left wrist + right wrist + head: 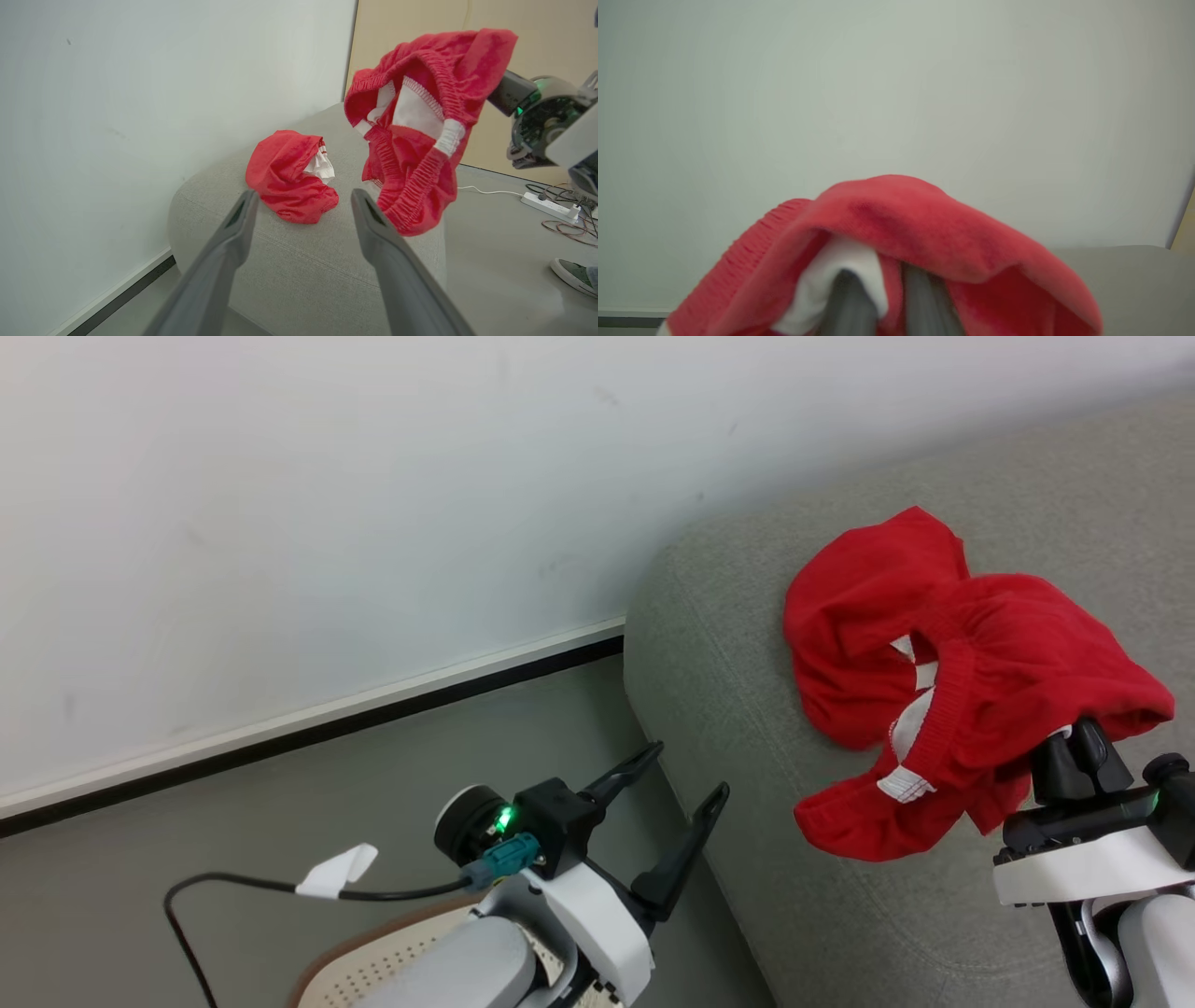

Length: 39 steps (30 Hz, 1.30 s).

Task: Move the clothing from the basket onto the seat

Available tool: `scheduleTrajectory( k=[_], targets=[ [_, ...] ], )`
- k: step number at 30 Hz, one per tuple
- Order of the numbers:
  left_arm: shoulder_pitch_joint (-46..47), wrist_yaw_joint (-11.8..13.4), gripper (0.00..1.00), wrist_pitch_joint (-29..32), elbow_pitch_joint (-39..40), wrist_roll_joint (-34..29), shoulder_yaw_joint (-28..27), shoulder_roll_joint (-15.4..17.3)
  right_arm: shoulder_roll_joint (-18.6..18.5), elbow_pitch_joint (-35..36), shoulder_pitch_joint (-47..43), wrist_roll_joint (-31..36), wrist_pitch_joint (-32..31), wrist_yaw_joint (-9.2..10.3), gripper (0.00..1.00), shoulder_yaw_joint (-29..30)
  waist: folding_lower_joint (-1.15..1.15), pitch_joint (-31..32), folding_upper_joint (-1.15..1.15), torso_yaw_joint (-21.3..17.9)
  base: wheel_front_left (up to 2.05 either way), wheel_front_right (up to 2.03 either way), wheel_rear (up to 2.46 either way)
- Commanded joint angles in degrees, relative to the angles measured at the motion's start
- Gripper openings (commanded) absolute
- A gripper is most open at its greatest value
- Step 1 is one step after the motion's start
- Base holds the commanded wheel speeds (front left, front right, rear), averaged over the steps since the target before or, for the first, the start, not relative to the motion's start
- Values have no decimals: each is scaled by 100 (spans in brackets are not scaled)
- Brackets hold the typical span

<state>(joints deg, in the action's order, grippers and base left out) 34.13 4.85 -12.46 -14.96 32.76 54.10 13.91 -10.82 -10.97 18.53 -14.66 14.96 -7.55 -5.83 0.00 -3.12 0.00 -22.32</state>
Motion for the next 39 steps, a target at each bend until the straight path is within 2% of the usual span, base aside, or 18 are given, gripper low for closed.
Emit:
scheduleTrajectory(
  k=[1, 11, 20, 31, 39],
  targets=[
    [14, 19, 100, -45, -44, -64, -7, 29, -4, 49, -69, -3, 13, 13, 0, 26, 0, -53, 0, -116, 0, 0, 0],
    [106, -27, 100, -103, -98, -56, 8, -12, 8, 242, -79, 26, 13, 13, 0, 242, 0, -150, 0, -179, 0, 0, 0],
    [274, -119, 100, -113, -20, -136, 81, 15, -18, 249, 108, 44, 13, 13, 0, 526, 0, -410, 0, 4, 0, 0, 0],
    [564, -213, 100, -15, 178, -264, 120, 163, -111, 271, 581, 163, 13, 13, 0, 1173, 0, -1208, 0, 422, 0, 0, 0],
    [956, -277, 100, 103, 493, -450, 121, 342, -474, -272, 1098, 96, 13, 13, 0, 1904, 0, -2013, 0, 852, 0, 0, 0]
  ],
)
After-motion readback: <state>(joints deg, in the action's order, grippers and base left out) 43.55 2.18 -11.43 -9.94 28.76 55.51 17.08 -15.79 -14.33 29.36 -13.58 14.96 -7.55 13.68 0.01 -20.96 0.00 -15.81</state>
